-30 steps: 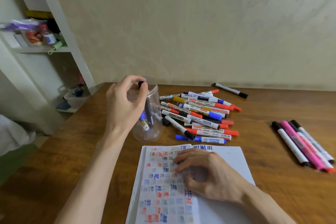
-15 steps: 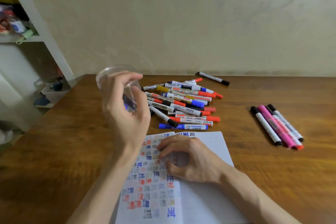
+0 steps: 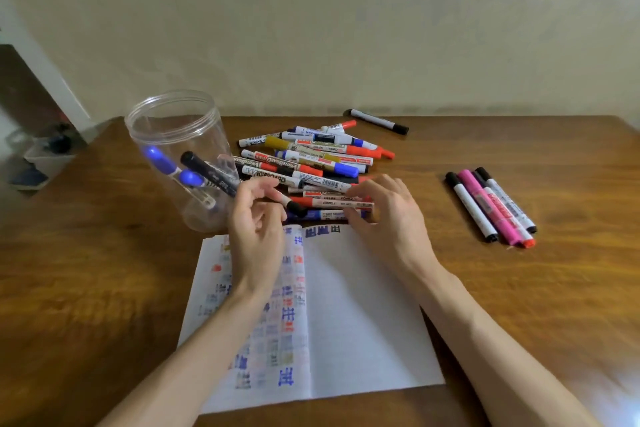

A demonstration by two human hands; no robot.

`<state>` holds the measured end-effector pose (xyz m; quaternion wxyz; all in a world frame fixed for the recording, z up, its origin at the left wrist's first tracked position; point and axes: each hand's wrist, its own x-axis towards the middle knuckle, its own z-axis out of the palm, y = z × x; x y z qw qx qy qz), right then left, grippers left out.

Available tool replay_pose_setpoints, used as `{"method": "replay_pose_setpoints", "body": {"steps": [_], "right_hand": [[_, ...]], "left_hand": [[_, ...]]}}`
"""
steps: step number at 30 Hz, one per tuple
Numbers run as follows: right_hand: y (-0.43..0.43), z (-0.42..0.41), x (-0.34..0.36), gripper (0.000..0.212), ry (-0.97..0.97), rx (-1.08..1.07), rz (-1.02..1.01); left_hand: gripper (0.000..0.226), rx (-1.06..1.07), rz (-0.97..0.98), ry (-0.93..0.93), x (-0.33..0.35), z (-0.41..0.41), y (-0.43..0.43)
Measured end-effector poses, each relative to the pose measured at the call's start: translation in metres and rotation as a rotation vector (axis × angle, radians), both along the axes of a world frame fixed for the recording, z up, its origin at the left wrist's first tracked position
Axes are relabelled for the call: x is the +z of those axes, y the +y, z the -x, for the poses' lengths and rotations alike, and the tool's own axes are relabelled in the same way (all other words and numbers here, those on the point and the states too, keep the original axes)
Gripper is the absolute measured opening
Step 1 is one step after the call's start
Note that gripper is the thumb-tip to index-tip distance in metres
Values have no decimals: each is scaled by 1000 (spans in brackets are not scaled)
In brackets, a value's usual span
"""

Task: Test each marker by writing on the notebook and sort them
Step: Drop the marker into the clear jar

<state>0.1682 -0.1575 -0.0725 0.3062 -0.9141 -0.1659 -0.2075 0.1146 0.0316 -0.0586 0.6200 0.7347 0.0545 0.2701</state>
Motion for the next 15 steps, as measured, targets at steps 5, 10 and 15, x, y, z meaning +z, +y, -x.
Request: {"method": "replay_pose_setpoints", "body": {"steps": [5, 10, 15], "right_hand": [[-8, -7, -5, 28, -14, 66, 159], [-3, -6, -6, 21, -89, 88, 249], [-8, -6, 6, 14, 29, 110, 97]], "left_hand": [[28, -72, -16, 29, -2, -3, 1], [30, -103, -93, 62, -5, -5, 5], [27, -144, -105, 44, -4, -5, 4]]}}
